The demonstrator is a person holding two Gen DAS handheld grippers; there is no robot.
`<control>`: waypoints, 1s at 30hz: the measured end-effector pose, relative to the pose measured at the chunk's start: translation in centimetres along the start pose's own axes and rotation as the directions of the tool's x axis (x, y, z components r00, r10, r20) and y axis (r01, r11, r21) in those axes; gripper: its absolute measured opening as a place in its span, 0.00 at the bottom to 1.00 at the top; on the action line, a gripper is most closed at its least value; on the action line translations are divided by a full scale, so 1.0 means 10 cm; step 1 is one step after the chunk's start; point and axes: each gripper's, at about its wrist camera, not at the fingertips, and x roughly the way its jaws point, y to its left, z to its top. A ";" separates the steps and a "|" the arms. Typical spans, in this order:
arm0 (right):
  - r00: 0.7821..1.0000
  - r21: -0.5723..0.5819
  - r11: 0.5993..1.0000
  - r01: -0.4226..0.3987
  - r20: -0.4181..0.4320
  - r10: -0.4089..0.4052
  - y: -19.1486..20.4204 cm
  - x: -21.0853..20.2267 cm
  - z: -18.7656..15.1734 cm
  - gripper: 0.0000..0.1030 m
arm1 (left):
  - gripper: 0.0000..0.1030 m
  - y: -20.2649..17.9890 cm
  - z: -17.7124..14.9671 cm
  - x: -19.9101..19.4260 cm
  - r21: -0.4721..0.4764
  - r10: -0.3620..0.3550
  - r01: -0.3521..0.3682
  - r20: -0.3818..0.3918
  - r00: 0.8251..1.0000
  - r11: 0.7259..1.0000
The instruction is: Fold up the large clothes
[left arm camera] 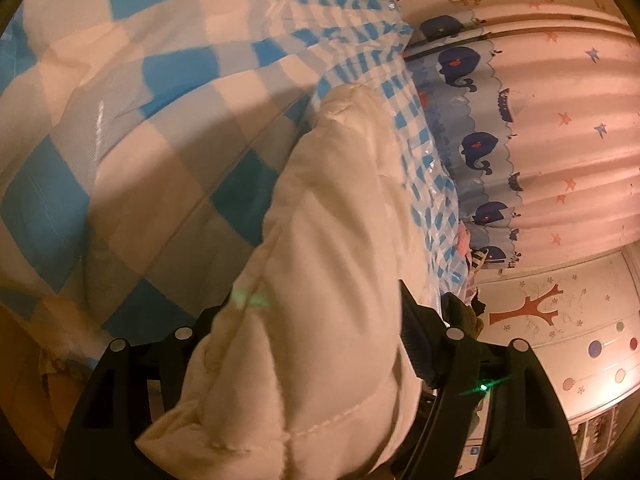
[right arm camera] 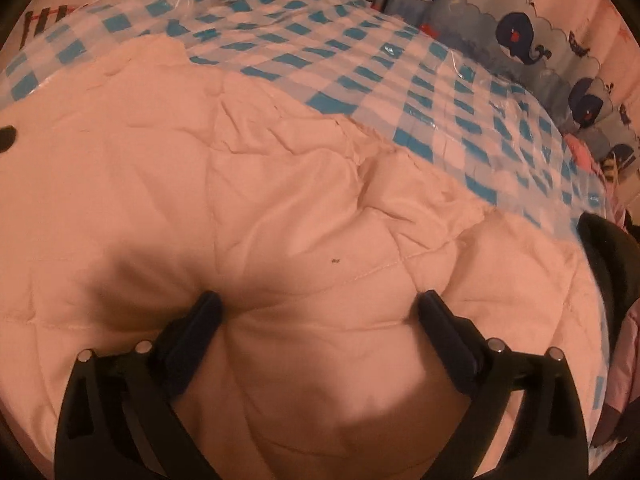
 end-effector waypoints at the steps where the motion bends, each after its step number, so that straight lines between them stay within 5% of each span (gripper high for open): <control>1: 1.000 0.008 1.000 -0.007 -0.008 0.007 -0.02 -0.03 0.02 0.92 | 0.66 -0.04 -0.01 -0.02 0.014 0.003 -0.003 0.005 1.000 1.000; 5: 0.997 0.003 1.000 -0.026 0.072 0.026 0.00 -0.40 -0.04 0.92 | 0.65 -0.20 0.00 -0.08 0.066 0.016 -0.017 0.015 1.000 0.998; 7: 0.999 -0.033 0.999 -0.022 0.029 0.023 0.11 -0.31 -0.13 0.92 | 0.64 -0.25 -0.01 -0.10 0.085 0.021 -0.023 0.021 1.000 0.996; 11: 1.000 -0.035 0.999 -0.004 0.018 0.005 0.21 -0.07 -0.22 0.94 | 0.47 -0.40 -0.09 -0.13 0.119 0.009 -0.013 0.028 1.000 0.993; 20: 0.993 0.027 0.993 -0.115 0.039 0.114 0.01 -0.19 -0.26 0.94 | 0.43 -1.38 -0.42 -0.24 0.376 -0.055 0.028 0.062 0.997 0.926; 23: 0.974 0.104 0.973 -0.204 0.121 0.191 -0.25 -0.50 -0.39 0.94 | 0.43 -1.76 -0.57 -0.23 0.460 -0.076 0.040 0.060 0.995 0.887; 30: 0.854 0.346 0.798 -0.494 0.367 0.369 -1.30 -1.04 -1.02 0.94 | 0.43 -2.56 -1.18 0.10 0.652 -0.077 0.050 0.013 0.997 0.757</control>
